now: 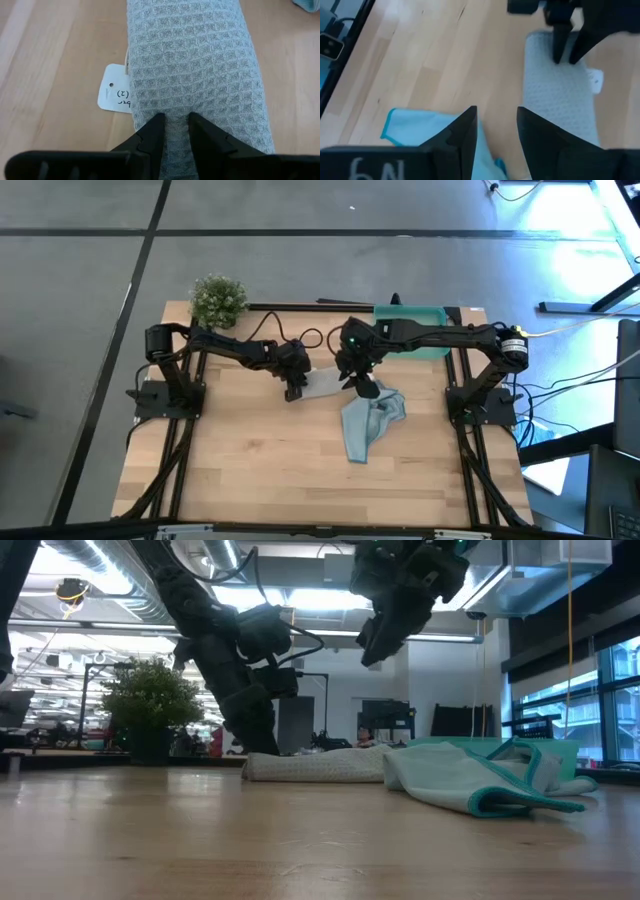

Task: Roll microfiber towels into tight, uniform cylinder then place into a basket
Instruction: Roll the grey microfiber towel

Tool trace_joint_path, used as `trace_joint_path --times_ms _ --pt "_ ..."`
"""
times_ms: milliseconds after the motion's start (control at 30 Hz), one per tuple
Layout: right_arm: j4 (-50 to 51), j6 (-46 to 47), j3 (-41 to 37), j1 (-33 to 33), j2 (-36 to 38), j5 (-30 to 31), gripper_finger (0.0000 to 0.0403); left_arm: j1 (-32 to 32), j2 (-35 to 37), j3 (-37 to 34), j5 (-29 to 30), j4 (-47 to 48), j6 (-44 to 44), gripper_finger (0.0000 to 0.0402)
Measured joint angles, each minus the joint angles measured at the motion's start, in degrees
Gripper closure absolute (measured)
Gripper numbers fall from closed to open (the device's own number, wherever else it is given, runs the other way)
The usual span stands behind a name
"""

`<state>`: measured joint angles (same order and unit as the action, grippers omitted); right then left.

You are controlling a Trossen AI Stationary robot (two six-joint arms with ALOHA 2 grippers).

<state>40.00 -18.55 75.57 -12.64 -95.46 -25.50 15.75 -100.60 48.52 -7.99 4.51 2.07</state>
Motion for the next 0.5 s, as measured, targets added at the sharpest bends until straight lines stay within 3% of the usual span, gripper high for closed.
trace_joint_path --times_ms 367,500 --pt "-4.42 0.07 0.0 0.12 0.0 -0.01 0.0264 -0.02 0.02 0.06 -0.43 0.15 0.36 0.0314" --pt "-4.45 0.01 0.0 0.12 0.0 -0.01 0.0264 -0.04 0.12 0.19 -3.62 2.77 6.69 0.0314"
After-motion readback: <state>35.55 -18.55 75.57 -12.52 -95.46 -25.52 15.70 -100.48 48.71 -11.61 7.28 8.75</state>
